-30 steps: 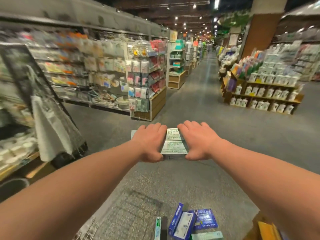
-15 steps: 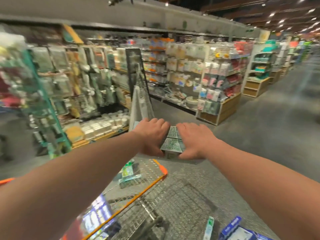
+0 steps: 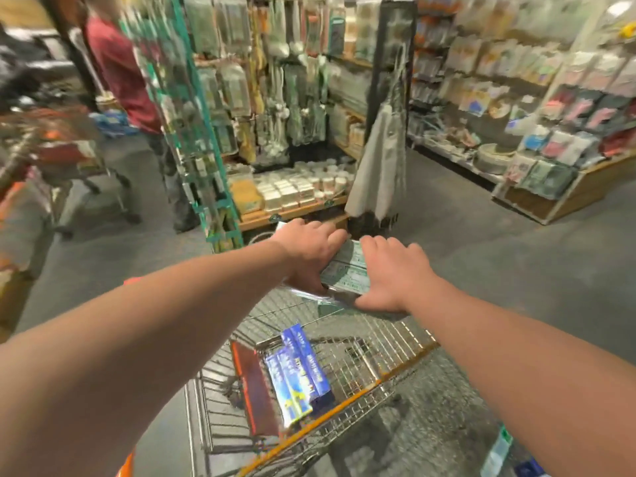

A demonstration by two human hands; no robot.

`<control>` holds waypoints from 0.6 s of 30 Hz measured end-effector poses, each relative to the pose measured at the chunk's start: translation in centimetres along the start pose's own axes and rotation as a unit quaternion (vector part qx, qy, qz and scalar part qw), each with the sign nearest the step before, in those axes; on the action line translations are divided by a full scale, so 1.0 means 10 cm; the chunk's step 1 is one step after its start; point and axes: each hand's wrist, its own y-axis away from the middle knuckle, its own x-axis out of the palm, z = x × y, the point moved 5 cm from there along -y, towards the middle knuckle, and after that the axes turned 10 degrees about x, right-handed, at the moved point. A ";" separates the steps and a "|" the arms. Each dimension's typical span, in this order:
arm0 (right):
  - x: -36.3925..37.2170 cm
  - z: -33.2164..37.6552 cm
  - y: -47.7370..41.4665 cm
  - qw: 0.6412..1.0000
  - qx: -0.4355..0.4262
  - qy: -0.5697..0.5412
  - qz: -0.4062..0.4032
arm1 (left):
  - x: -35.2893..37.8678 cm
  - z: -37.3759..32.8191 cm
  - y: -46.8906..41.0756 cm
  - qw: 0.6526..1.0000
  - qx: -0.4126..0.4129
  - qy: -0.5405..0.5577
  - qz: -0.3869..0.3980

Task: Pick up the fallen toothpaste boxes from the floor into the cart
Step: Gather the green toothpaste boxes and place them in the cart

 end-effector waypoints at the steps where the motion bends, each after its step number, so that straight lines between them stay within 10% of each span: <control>1: 0.16 0.04 -0.10 1.000 0.001 0.001 0.005 | 0.16 0.06 -0.06 1.000 0.003 0.007 0.010; 18: 3.87 -0.03 -1.25 0.940 0.163 -0.041 0.297 | 3.79 0.00 -2.15 0.969 0.140 0.093 0.180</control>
